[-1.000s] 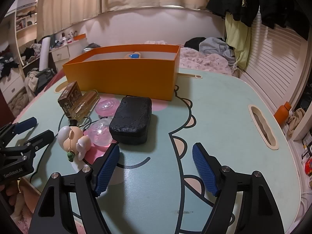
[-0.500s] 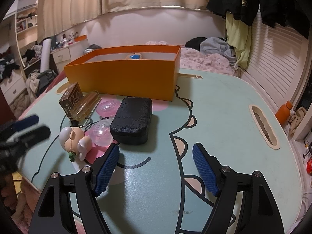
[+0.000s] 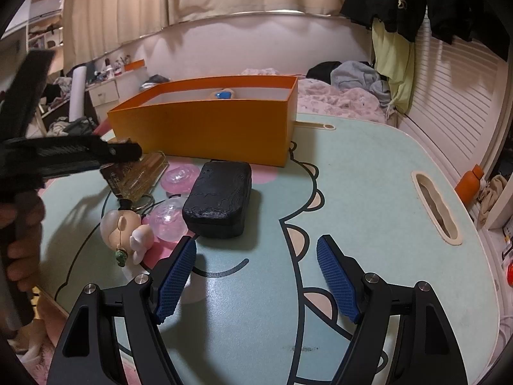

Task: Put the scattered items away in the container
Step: 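Grasp the brown carton upright with the left gripper, then grasp the black pouch with the right gripper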

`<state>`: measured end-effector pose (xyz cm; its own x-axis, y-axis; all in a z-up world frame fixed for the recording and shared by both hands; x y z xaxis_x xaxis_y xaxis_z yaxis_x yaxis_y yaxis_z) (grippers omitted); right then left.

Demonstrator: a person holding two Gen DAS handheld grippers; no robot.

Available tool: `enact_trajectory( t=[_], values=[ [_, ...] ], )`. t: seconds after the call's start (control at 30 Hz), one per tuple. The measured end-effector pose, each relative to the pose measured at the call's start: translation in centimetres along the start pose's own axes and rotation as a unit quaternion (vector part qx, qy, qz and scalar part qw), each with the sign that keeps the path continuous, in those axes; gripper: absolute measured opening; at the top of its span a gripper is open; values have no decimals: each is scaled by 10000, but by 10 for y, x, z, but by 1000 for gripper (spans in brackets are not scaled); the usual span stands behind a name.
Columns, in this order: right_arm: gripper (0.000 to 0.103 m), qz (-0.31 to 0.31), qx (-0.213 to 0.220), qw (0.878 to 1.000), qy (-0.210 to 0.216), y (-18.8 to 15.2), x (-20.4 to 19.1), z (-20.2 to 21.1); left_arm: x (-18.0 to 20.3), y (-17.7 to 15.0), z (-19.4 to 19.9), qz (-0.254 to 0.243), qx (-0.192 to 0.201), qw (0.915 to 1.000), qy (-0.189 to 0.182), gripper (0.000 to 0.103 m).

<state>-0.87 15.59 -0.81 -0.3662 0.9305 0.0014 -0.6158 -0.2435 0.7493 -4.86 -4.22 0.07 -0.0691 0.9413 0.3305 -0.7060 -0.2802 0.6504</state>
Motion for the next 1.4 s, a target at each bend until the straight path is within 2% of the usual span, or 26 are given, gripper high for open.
enact_trajectory(
  t=[0.07, 0.13, 0.23, 0.27, 0.37, 0.47, 0.63, 0.77, 0.83, 0.93, 1.03, 1.1, 1.27, 1.33, 1.37, 1.4],
  values=[
    [78, -7, 0, 10000, 18, 0, 0, 0, -3, 0, 2, 106, -32, 9998, -140, 40],
    [78, -39, 7, 10000, 42, 0, 1, 0, -5, -1, 6, 122, 25, 9998, -125, 29],
    [78, -69, 10, 10000, 64, 0, 2, 0, -10, -1, 8, 133, 113, 9998, -28, 28],
    [78, -73, 12, 9999, 72, 1, 3, 1, -12, -1, 7, 123, 76, 9999, 57, 28],
    [78, -82, 8, 9999, 83, 1, 3, 2, -12, -3, -4, -204, -129, 9972, 705, 26],
    [78, -83, 19, 9999, 88, 0, 4, 0, -12, -4, 0, -196, -5, 9986, 497, 21],
    [78, -286, 89, 9991, 309, 0, 13, 0, -13, -6, 6, -200, 77, 9990, 390, 21],
    [78, -739, 273, 9955, 522, 5, 28, 8, -15, -13, 21, -25, 182, 9998, -21, 21],
    [78, -700, 352, 9957, 497, 13, 27, 13, -17, -15, 24, -10, 265, 9996, 32, 21],
    [78, -562, 381, 9957, 625, 27, 16, 12, -18, -17, 19, -13, 173, 9998, 38, 21],
    [77, -534, 242, 9952, 786, 37, 6, 1, -16, -18, 19, -71, 194, 9997, 105, 21],
    [76, -475, 87, 9961, 743, 39, -1, -9, -18, -18, 19, -49, 231, 9997, 73, 21],
    [59, -493, -470, 9959, 588, 42, 0, -33, -21, -18, 19, 15, 231, 9997, 48, 21],
    [48, -427, -536, 9966, 450, 41, 1, -36, -20, -19, 19, -33, 243, 9997, 68, 21],
    [39, -349, -529, 9973, 366, 40, 1, -36, -20, -19, 19, -51, 248, 9996, 76, 21],
    [39, -298, -517, 9977, 312, 39, 1, -35, -19, -20, 19, -63, 257, 9996, 82, 21]
  ],
)
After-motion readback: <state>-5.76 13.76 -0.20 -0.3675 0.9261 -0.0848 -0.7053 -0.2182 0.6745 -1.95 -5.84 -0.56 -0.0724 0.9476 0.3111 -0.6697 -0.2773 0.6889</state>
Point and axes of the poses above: each gripper's, at about its wrist camera, not at the fingertips, and z roughly against the way its jaws point, x to its right, y to its top, the point moved 2 cm from there along -z, roughly the way its jaws point, and after that the axes turned 2 degrees about -y, right-handed, at the moved point
